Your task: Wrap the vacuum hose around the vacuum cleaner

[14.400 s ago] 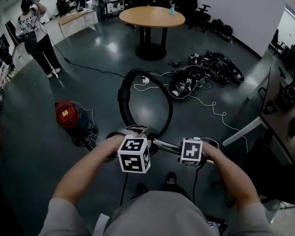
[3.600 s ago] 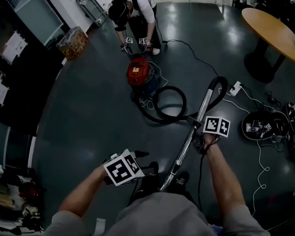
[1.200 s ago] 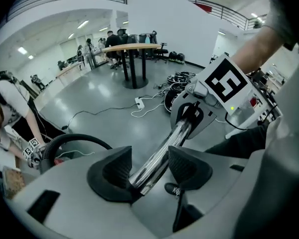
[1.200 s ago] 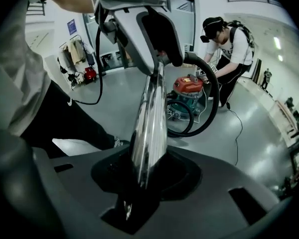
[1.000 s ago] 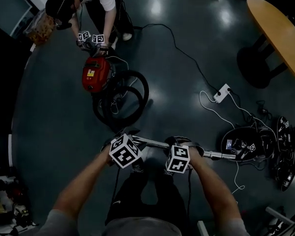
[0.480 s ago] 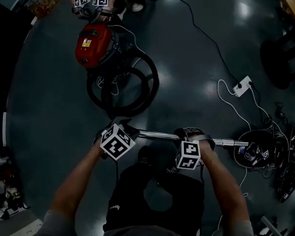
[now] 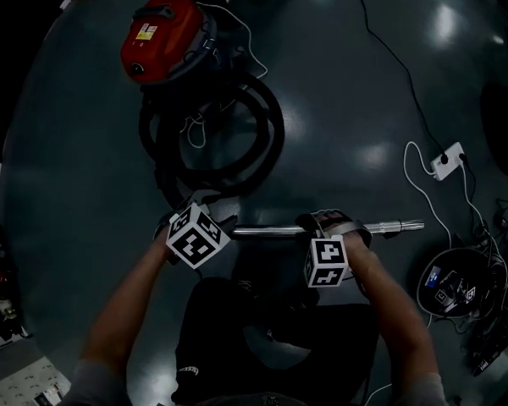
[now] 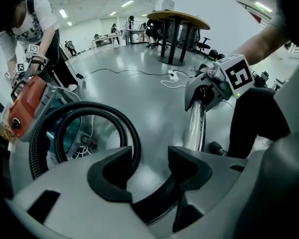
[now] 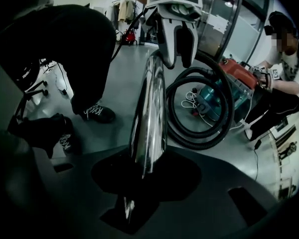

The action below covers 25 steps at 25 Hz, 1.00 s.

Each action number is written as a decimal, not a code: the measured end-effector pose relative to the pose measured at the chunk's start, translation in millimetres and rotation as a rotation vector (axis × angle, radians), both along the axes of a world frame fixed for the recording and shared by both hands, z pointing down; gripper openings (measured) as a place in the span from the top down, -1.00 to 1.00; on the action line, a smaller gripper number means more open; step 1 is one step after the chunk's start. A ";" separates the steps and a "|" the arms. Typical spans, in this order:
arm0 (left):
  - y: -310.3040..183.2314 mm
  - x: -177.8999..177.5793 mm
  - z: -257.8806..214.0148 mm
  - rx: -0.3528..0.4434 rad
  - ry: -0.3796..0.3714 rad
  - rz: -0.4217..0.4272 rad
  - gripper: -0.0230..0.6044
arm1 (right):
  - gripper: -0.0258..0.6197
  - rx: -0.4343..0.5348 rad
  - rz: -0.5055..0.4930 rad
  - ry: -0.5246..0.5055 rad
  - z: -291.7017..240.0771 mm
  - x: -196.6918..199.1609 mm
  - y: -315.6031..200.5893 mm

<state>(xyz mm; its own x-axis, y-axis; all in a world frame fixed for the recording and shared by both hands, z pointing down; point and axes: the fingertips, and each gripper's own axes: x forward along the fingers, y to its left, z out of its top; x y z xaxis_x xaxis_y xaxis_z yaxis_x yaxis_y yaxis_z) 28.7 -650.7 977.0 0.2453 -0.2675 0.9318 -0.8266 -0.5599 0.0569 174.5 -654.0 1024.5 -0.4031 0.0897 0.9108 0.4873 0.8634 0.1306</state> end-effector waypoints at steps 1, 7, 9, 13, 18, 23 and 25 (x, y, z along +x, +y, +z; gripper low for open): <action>-0.5 -4.1 11.7 -0.003 -0.003 -0.008 0.18 | 0.51 0.002 -0.015 0.004 13.2 -4.6 -2.2; -7.4 -28.6 69.8 0.009 0.008 -0.061 0.18 | 0.51 0.028 -0.084 0.030 83.7 -31.2 -24.3; -8.5 -34.7 88.2 0.014 0.007 -0.074 0.18 | 0.51 0.035 -0.102 0.037 105.2 -38.6 -29.0; -11.3 -43.2 118.4 0.038 0.007 -0.100 0.18 | 0.51 0.058 -0.124 0.060 146.8 -48.1 -41.9; -17.6 -51.0 141.8 0.088 -0.004 -0.102 0.18 | 0.52 0.073 -0.128 0.114 187.6 -58.2 -58.8; -24.2 -58.5 166.1 0.137 -0.034 -0.114 0.18 | 0.53 0.060 -0.108 0.148 214.8 -62.8 -65.4; -28.4 -60.0 176.3 0.137 -0.038 -0.113 0.18 | 0.53 0.062 -0.097 0.154 221.9 -63.6 -69.0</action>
<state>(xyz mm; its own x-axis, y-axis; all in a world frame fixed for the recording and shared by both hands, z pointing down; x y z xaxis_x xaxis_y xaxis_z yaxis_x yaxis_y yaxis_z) -31.4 -679.1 1153.2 0.1722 -0.4166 0.8926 -0.8848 -0.4636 -0.0457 110.9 -723.1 1246.4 -0.2507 0.0637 0.9660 0.5866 0.8038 0.0992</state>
